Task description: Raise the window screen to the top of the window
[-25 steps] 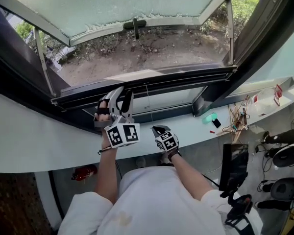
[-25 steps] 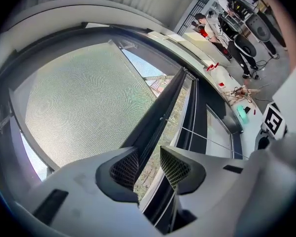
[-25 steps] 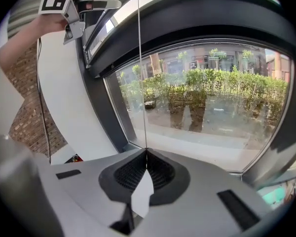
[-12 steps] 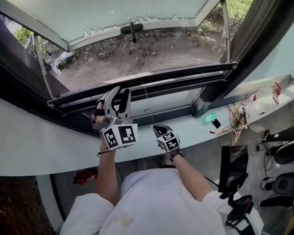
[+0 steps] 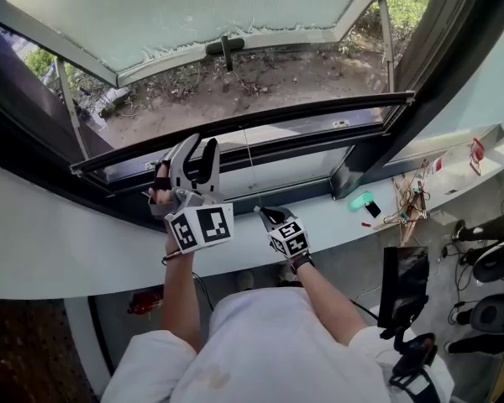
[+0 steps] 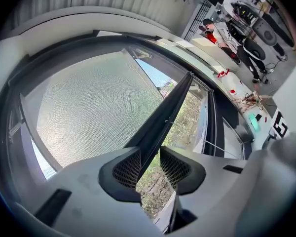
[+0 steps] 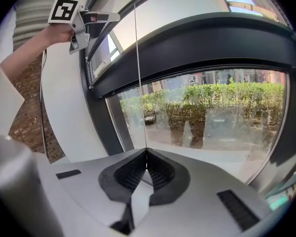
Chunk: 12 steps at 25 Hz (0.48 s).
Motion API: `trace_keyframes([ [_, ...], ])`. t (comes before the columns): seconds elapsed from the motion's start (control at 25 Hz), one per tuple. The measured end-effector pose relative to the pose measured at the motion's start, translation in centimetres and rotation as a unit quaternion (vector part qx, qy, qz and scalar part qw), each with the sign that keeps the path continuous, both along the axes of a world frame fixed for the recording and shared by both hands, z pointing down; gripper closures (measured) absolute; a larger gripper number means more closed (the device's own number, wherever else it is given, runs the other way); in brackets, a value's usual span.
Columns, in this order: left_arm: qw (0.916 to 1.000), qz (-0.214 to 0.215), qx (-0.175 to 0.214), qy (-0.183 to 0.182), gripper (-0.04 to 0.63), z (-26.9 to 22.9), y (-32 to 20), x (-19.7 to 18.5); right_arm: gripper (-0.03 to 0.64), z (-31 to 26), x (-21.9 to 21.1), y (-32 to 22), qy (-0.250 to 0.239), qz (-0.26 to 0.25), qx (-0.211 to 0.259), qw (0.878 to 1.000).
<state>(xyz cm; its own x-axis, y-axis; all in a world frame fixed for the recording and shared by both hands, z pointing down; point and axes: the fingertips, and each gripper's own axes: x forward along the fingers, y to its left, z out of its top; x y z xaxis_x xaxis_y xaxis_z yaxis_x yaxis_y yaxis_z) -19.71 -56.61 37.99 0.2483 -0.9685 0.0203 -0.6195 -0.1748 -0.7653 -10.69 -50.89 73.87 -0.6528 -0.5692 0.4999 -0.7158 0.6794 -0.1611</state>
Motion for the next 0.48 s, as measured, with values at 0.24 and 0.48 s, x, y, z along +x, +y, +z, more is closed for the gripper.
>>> trace_keyframes([
  [0.24, 1.0, 0.002, 0.007, -0.006, 0.48, -1.0, 0.0, 0.1, 0.614, -1.0, 0.3, 0.0, -0.029, 0.005, 0.006, 1.0],
  [0.48, 0.9998, 0.001, 0.019, -0.009, 0.48, -2.3, 0.0, 0.0, 0.614, -2.3, 0.1, -0.3, -0.043, 0.007, 0.019, 0.999],
])
